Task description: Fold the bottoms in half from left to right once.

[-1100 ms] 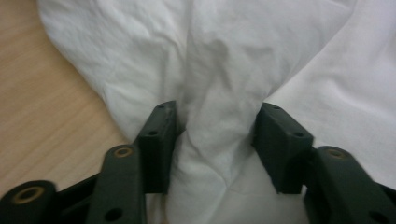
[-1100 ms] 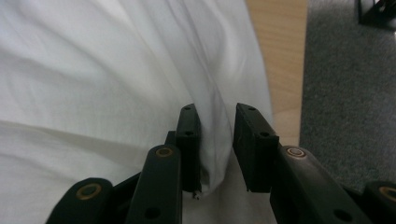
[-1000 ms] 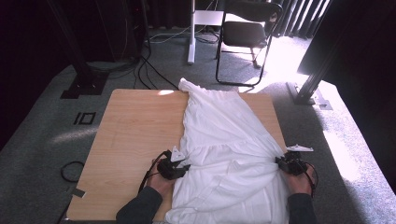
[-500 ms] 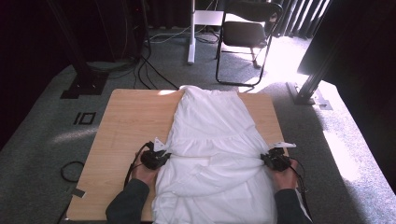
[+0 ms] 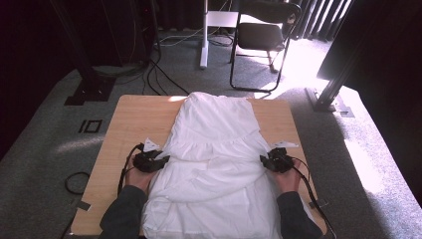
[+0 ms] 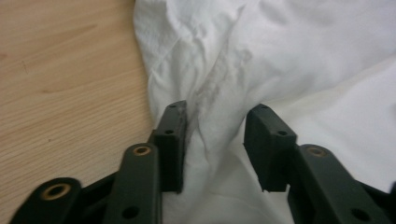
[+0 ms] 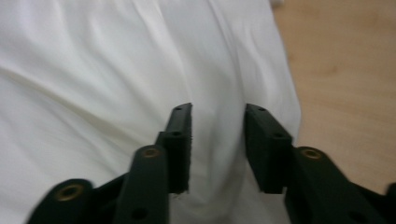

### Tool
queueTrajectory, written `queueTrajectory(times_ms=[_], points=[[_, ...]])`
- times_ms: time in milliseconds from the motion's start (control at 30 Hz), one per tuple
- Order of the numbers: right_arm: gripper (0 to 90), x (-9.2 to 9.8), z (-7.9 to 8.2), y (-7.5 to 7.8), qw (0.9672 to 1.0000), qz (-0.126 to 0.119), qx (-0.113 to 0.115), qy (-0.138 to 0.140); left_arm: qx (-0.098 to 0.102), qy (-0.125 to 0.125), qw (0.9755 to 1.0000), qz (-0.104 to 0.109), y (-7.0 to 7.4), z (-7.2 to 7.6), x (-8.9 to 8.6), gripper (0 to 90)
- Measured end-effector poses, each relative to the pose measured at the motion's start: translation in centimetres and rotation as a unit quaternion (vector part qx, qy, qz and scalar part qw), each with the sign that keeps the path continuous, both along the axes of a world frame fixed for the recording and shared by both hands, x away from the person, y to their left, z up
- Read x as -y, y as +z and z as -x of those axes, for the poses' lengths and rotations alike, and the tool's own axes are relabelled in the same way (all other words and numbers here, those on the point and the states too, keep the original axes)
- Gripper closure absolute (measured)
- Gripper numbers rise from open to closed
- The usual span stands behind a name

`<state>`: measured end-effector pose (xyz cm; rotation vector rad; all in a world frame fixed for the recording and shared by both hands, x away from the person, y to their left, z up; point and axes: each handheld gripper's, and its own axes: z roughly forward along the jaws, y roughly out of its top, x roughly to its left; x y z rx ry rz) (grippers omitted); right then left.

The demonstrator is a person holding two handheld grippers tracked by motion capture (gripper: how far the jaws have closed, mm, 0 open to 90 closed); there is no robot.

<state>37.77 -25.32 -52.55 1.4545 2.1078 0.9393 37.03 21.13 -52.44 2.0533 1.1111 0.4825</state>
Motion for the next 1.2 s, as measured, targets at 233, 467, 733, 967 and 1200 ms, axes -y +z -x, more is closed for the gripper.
queueTrajectory(times_ms=[233, 467, 733, 967, 1200], points=[[51.2, -4.4, 1.2, 3.7, 0.9954, -0.024, 0.048, 0.079, 0.008, -0.005, 0.9999, 0.006, 0.8, 2.5, -0.6, 54.2], [44.2, -8.8, 0.5, 1.9, 0.9882, -0.03, 0.013, 0.149, -0.009, -0.02, 0.9994, 0.028, -0.4, 4.9, -0.7, 52.6], [84.7, -9.1, 1.1, 0.2, 0.9842, 0.004, -0.024, 0.175, -0.037, -0.046, 0.9974, 0.041, -1.9, 7.6, 0.1, 52.5], [89.0, -4.2, 6.6, 2.5, 0.9881, -0.005, 0.03, 0.151, -0.043, -0.065, 0.9961, 0.043, -2.1, 9.8, 0.6, 52.5], [88.9, 2.9, 13.1, 3.9, 0.9938, -0.031, 0.065, 0.085, -0.048, -0.093, 0.993, 0.054, -1.8, 11.8, 1.4, 52.6]])
